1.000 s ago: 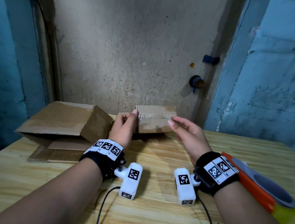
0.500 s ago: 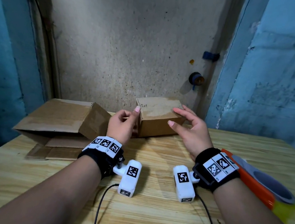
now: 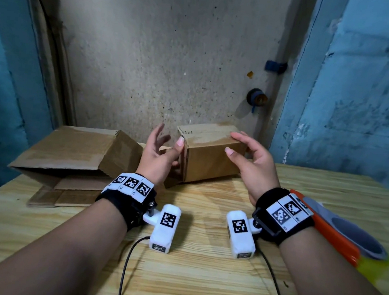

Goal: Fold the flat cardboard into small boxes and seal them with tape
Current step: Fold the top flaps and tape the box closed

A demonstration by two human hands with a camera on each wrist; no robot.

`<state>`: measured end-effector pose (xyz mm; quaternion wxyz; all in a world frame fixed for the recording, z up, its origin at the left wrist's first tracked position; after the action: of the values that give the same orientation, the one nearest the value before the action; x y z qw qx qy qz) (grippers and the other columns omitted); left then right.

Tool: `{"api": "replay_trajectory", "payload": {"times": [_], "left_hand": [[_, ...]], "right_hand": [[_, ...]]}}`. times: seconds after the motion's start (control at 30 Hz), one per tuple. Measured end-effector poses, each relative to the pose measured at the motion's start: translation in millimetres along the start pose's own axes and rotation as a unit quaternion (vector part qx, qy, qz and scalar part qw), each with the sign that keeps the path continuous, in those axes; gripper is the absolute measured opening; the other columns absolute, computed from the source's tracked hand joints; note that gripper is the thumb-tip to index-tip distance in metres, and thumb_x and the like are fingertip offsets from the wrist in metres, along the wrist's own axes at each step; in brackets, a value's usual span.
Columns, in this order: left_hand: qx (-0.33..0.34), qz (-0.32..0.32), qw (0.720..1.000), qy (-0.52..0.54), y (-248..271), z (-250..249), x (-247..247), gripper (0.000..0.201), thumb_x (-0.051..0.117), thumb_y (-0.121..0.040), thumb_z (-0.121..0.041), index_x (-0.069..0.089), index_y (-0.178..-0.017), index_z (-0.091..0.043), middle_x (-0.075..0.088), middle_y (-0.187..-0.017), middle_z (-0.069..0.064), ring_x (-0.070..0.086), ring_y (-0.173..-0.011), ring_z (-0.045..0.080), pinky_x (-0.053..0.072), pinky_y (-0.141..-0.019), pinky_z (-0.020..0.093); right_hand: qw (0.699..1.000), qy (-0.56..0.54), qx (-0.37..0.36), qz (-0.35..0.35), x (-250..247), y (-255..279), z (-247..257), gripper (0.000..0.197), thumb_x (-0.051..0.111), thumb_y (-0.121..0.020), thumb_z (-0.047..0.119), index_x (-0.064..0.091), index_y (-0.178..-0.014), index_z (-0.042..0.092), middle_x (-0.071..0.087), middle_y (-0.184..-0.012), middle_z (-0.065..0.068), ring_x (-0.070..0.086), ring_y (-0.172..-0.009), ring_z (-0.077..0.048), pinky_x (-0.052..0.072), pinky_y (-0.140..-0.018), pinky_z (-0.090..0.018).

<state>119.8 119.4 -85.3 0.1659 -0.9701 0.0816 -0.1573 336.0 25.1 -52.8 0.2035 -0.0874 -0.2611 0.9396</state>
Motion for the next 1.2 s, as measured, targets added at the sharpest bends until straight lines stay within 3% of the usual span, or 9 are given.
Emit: {"api": "replay_trajectory", "payload": {"times": [0.07,0.17,0.23,0.33,0.43,0.53,0.67,0.93,1.2], "left_hand": [[0.004,0.045,0.999,-0.009,0.0,-0.5,4.3,0.089,0.082,-0.075,-0.042,0.041,-0.153,-0.029,0.055,-0.144,-0.005,0.059,-0.125,0.005,0.056,-0.091,0.029],[0.015,0.098,0.995,-0.014,5.5,-1.3,12.6,0.079,0.088,-0.068,-0.036,0.059,-0.140,-0.018,0.068,-0.132,0.003,0.064,-0.117,0.022,0.046,-0.107,0.044],[0.022,0.101,0.994,-0.045,7.8,0.5,13.8,0.071,0.093,-0.069,-0.033,0.066,-0.132,-0.017,0.073,-0.112,0.005,0.065,-0.094,0.023,0.053,-0.096,0.043],[0.007,0.091,0.995,-0.047,9.6,1.6,12.8,0.063,0.086,-0.066,-0.029,0.070,-0.125,-0.012,0.063,-0.081,0.001,0.060,-0.072,0.010,0.052,-0.070,0.023],[0.009,0.098,0.995,-0.035,9.3,0.4,14.4,0.062,0.093,-0.066,-0.029,0.069,-0.119,-0.007,0.061,-0.079,-0.002,0.056,-0.070,0.008,0.044,-0.059,0.014],[-0.005,0.130,0.991,-0.021,12.6,-0.3,19.7,0.067,0.091,-0.063,-0.030,0.062,-0.120,-0.011,0.063,-0.080,-0.001,0.058,-0.068,0.009,0.047,-0.059,0.017],[0.010,0.106,0.994,-0.017,14.1,-2.2,24.2,0.069,0.084,-0.058,-0.055,0.056,-0.107,-0.016,0.054,-0.072,-0.001,0.046,-0.052,0.008,0.039,-0.050,0.021],[0.017,0.084,0.995,-0.056,9.7,5.0,22.0,0.085,0.087,-0.053,-0.058,0.050,-0.118,-0.017,0.046,-0.062,-0.006,0.043,-0.053,0.007,0.039,-0.052,0.017],[-0.024,0.065,0.997,-0.035,9.2,11.0,17.6,0.087,0.094,-0.053,-0.050,0.053,-0.123,-0.018,0.044,-0.057,-0.006,0.040,-0.050,0.006,0.039,-0.051,0.017]], "right_hand": [[0.999,-0.044,0.029,0.003,1.5,-1.5,-4.3,0.042,0.074,-0.092,0.008,0.077,-0.117,0.041,0.062,-0.143,0.013,0.052,-0.139,-0.006,0.040,-0.121,-0.043],[0.997,-0.066,0.025,0.010,6.3,-3.1,-6.4,0.045,0.078,-0.091,0.013,0.072,-0.127,0.040,0.047,-0.158,0.007,0.046,-0.145,-0.009,0.041,-0.121,-0.040],[0.995,-0.093,0.038,0.023,11.0,-1.2,-5.6,0.045,0.077,-0.094,0.020,0.067,-0.135,0.036,0.044,-0.162,0.002,0.044,-0.147,-0.008,0.041,-0.120,-0.036],[0.995,-0.082,0.040,0.045,16.0,3.6,1.7,0.044,0.075,-0.093,0.033,0.066,-0.137,0.032,0.051,-0.158,-0.002,0.044,-0.147,-0.008,0.040,-0.121,-0.037],[0.994,-0.072,0.042,0.077,19.0,6.5,5.3,0.056,0.079,-0.079,0.050,0.070,-0.131,0.032,0.039,-0.166,0.000,0.037,-0.150,-0.005,0.036,-0.122,-0.029],[0.993,-0.021,0.037,0.109,22.5,7.9,1.2,0.057,0.085,-0.070,0.067,0.074,-0.120,0.043,0.033,-0.168,-0.001,0.030,-0.154,-0.008,0.028,-0.128,-0.043],[0.993,-0.003,0.025,0.118,24.9,8.8,-1.9,0.042,0.084,-0.074,0.048,0.076,-0.115,0.044,0.036,-0.167,-0.006,0.024,-0.155,-0.003,0.024,-0.129,-0.046],[0.984,-0.077,0.048,0.156,32.8,10.3,-6.4,0.043,0.088,-0.074,0.031,0.079,-0.116,0.036,0.046,-0.160,-0.012,0.040,-0.151,-0.023,0.045,-0.118,-0.048],[0.984,-0.044,0.078,0.155,38.6,13.9,5.6,0.038,0.073,-0.092,-0.003,0.079,-0.109,0.030,0.077,-0.119,-0.003,0.071,-0.110,-0.018,0.057,-0.103,-0.042]]}}
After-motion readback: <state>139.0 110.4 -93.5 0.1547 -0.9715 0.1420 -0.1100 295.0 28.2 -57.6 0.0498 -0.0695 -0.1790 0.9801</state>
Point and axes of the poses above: each hand's wrist, its own y-axis away from the middle knuckle, its own x-axis out of the palm, z = x × y, the point moved 4 cm from there along -y, towards the middle knuckle
